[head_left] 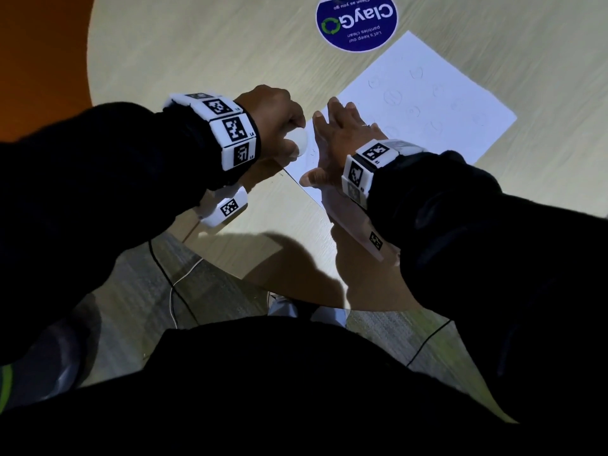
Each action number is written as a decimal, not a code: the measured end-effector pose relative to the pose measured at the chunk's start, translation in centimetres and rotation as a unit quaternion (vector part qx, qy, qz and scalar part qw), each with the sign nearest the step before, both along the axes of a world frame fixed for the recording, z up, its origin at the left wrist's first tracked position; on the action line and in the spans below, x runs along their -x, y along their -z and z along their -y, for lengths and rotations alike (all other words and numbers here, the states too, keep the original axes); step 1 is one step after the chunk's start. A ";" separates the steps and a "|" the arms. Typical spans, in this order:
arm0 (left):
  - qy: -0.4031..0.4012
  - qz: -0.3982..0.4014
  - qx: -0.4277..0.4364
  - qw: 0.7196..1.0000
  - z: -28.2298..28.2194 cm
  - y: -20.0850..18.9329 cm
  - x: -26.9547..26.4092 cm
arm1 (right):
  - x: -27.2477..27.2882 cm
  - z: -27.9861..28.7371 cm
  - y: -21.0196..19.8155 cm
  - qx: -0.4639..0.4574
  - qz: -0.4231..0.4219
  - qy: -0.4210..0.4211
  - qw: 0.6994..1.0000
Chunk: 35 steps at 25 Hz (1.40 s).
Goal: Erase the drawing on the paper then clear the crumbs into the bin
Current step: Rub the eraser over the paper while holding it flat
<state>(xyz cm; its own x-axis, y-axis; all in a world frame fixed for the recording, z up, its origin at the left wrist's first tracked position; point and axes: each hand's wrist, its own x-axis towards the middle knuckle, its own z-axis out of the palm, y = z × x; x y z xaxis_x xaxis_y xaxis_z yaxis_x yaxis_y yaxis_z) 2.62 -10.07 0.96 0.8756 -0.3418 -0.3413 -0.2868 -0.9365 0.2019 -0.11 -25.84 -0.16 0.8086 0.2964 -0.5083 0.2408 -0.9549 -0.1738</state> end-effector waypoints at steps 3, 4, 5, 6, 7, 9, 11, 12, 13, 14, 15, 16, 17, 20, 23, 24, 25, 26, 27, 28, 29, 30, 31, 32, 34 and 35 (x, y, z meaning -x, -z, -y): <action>0.010 0.004 -0.005 1.000 -0.5 0.1 -0.3 | 0.3 -0.4 0.5 -0.005 0.021 0.020 1.000; 0.019 0.008 -0.010 1.000 -0.5 -0.1 -0.5 | 0.3 -0.5 0.6 -0.014 0.026 0.031 0.999; 0.030 0.014 -0.014 0.999 -0.6 -0.2 -0.9 | 0.4 -0.5 0.6 -0.023 0.027 0.040 0.999; 0.044 0.018 -0.015 0.999 -0.5 -0.4 -1.4 | 0.5 -0.3 0.5 -0.022 0.025 0.042 0.999; 0.059 0.024 -0.016 0.998 -0.5 -0.6 -1.8 | 0.6 0.0 0.4 -0.013 0.026 0.042 0.999; 0.083 0.033 -0.023 0.996 -0.6 -1.1 -2.5 | 0.6 0.5 -0.2 0.016 0.043 0.033 0.998; 0.105 0.034 -0.029 0.994 -0.8 -1.2 -2.8 | 0.5 0.6 -0.8 0.025 0.074 0.010 0.997; 0.115 0.036 -0.029 0.992 -0.7 -1.3 -2.8 | 0.4 0.5 -1.0 0.021 0.079 -0.013 0.997; 0.121 0.034 -0.031 0.992 -0.6 -1.3 -2.7 | 0.3 0.4 -1.1 0.010 0.070 -0.037 0.997; 0.121 0.033 -0.032 0.992 -0.6 -1.4 -2.6 | 0.3 0.3 -1.1 -0.002 0.056 -0.053 0.997; 0.114 0.036 -0.034 0.992 -0.6 -1.5 -2.4 | 0.2 0.3 -1.1 -0.011 0.045 -0.062 0.997; 0.100 0.042 -0.036 0.993 -0.7 -1.5 -2.2 | 0.2 0.3 -1.1 -0.011 0.036 -0.067 0.997; 0.083 0.050 -0.031 0.995 -0.9 -1.5 -1.9 | 0.0 0.4 -1.0 -0.007 0.030 -0.072 0.997; 0.030 0.048 -0.027 0.998 -1.6 -0.5 -0.2 | -0.3 0.5 -1.0 0.005 0.016 -0.074 0.997; -0.003 0.007 -0.023 1.000 -1.6 -0.2 2.1 | -0.3 0.4 -1.1 0.000 0.016 -0.080 0.997; -0.008 0.014 -0.021 1.000 -1.6 -0.4 1.8 | -0.3 0.4 -1.0 0.000 0.018 -0.080 0.997; -0.014 0.027 -0.019 0.999 -1.6 -0.7 1.2 | -0.3 0.4 -1.0 0.001 0.019 -0.081 0.997; -0.023 0.035 -0.015 0.999 -1.7 -1.1 0.5 | -0.3 0.4 -1.0 0.005 0.019 -0.082 0.996; -0.031 0.040 -0.002 0.999 -1.6 -1.6 -0.2 | -0.3 0.5 -1.1 0.007 0.018 -0.083 0.996; -0.040 0.038 0.015 0.998 -1.5 -1.9 -0.7 | -0.4 0.6 -1.0 0.008 0.015 -0.084 0.996; -0.046 0.033 0.028 0.998 -1.3 -1.8 -0.8 | -0.4 0.6 -1.0 0.007 0.015 -0.083 0.996; -0.049 0.030 0.036 0.998 -0.8 -1.5 -0.8 | -0.4 0.6 -0.9 0.006 0.017 -0.080 0.997; -0.050 0.027 0.042 0.998 -0.4 -1.2 -0.5 | -0.3 0.6 -0.8 0.005 0.020 -0.076 0.997; -0.055 0.022 0.044 0.997 0.0 -0.7 -0.2 | -0.2 0.6 -0.8 0.005 0.022 -0.072 0.997; -0.072 0.010 0.042 0.996 0.5 0.1 0.4 | -0.3 0.7 -0.6 0.003 0.021 -0.069 0.997; -0.071 0.005 0.036 0.997 0.5 0.4 0.8 | -0.3 0.7 -0.5 0.001 0.018 -0.067 0.998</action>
<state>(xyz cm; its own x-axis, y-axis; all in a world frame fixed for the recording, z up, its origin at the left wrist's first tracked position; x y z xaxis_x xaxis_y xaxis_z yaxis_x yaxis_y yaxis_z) 1.82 -10.54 0.59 0.9201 -0.2372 -0.3118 -0.1540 -0.9508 0.2688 0.21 -26.51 0.30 0.7797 0.4011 -0.4807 0.3717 -0.9144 -0.1601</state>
